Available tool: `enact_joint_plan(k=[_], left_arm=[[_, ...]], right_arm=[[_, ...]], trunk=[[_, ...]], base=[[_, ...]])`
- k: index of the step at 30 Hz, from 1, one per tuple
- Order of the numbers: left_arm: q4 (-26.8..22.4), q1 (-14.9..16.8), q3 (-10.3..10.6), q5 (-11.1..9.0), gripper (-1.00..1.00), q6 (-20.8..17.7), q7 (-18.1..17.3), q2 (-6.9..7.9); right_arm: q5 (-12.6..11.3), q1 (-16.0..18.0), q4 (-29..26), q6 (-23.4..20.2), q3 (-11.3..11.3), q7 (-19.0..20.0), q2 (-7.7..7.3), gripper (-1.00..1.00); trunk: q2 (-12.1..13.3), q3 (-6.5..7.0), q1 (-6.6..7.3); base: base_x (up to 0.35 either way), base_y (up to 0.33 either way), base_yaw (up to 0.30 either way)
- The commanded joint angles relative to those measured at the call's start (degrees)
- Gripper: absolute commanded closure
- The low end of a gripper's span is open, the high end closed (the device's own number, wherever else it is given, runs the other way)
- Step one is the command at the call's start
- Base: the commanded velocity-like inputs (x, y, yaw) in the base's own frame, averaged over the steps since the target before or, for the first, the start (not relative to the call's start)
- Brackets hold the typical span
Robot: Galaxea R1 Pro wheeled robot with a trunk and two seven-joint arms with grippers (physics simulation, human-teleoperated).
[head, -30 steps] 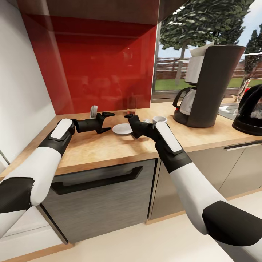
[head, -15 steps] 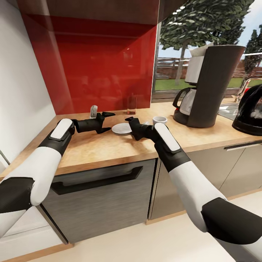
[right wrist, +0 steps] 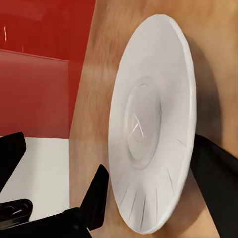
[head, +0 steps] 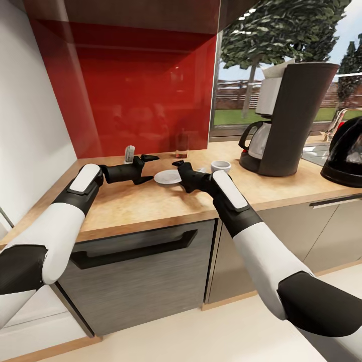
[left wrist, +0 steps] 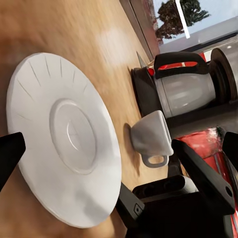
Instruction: Set up a coffee station on the kitchen countertop: keep the coffee maker on the countertop, move the bottle of coffee from the kitchen shelf to the counter next to the coffee maker, place a paper coffee filter on top of the coffee maker, put the saucer next to the coffee maker with the coffee cup on the saucer, and place the electric kettle next to the coffee maker.
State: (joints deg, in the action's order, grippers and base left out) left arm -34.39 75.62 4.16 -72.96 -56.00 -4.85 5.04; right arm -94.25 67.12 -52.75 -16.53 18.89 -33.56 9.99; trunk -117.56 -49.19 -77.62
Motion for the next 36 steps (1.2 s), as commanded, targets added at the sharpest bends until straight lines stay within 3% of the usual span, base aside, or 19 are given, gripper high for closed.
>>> enact_joint_plan(k=[1, 15, 24, 36], left_arm=[[0.02, 0.05, 0.24, 0.37, -1.0, 0.01, -0.51, 0.06], [0.02, 0.05, 0.23, 0.37, -1.0, -0.07, -0.59, 0.06], [0.02, 0.05, 0.23, 0.37, -1.0, -0.08, -0.6, 0.06], [0.02, 0.05, 0.23, 0.37, -1.0, -0.08, -0.6, 0.06]], right_arm=[[-0.4, 0.04, 0.94, -0.07, 0.01, -0.42, 0.0, -1.0], [-0.4, 0.12, 1.15, -0.08, 0.02, -0.1, 0.0, -1.0], [-0.4, 0.12, 1.86, -0.15, 0.02, 3.26, 0.0, -1.0], [-0.47, 1.22, 2.78, -1.68, 0.01, 3.98, 0.0, -1.0]], trunk=[[-0.01, -0.07, 0.0], [-0.01, -0.07, 0.0], [-0.01, -0.07, 0.0], [-0.01, -0.07, 0.0]], base=[[0.0, 0.0, 0.0], [0.0, 0.0, 0.0], [0.0, 0.0, 0.0], [0.0, 0.0, 0.0]])
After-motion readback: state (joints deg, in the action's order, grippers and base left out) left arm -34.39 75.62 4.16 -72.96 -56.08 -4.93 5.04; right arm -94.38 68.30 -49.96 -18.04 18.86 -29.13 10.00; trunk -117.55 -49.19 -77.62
